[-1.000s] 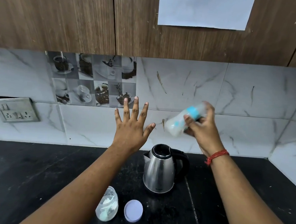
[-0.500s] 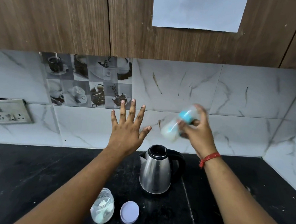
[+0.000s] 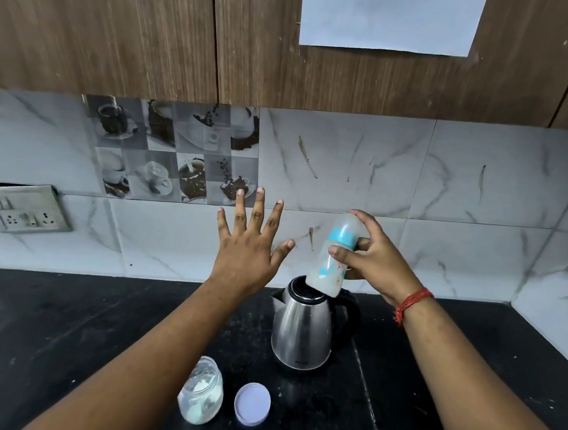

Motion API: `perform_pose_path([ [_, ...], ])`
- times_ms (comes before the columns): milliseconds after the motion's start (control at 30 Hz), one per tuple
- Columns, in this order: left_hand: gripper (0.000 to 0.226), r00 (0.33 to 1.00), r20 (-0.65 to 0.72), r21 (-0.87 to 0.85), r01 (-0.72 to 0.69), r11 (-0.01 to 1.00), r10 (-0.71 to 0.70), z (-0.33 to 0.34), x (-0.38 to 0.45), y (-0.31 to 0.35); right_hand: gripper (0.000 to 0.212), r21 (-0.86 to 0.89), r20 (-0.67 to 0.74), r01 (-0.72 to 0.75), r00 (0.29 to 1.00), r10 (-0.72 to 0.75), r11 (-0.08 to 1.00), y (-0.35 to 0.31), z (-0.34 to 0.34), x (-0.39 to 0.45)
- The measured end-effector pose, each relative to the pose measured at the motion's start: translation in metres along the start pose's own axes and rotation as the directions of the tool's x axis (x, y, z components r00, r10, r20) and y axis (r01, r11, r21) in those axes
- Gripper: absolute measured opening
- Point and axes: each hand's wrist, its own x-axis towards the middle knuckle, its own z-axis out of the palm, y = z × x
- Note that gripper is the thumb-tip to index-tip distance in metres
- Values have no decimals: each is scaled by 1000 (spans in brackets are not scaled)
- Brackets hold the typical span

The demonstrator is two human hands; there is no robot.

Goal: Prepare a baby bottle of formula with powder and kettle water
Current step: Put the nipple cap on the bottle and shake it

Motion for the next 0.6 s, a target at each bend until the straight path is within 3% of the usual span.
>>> perform_pose_path([
  [100,74,1000,5,-6,11,1000,-11,2,1,0,69,62,-103,18,995,-11,998,3,-1,2],
  [200,75,1000,-7,-4,-4,1000,4,2,0,1,72,4,9,-7,1000,7,1000,0,3,1],
  [300,75,1000,-4,-5,11,1000,-11,3,1,-1,69,91,-162,58,986,-42,994,2,0,4],
  [400,77,1000,0,1,7,1000,-7,2,1,-3,69,-13,-3,10,1000,-10,1000,-4,2,3],
  [500,77,1000,5,1,18,1000,-18,3,1,-4,66,74,-178,69,982,-54,995,-3,-2,6],
  [600,77,1000,5,8,8,1000,-8,2,1,-4,71,-24,-36,44,998,-45,999,-8,2,4],
])
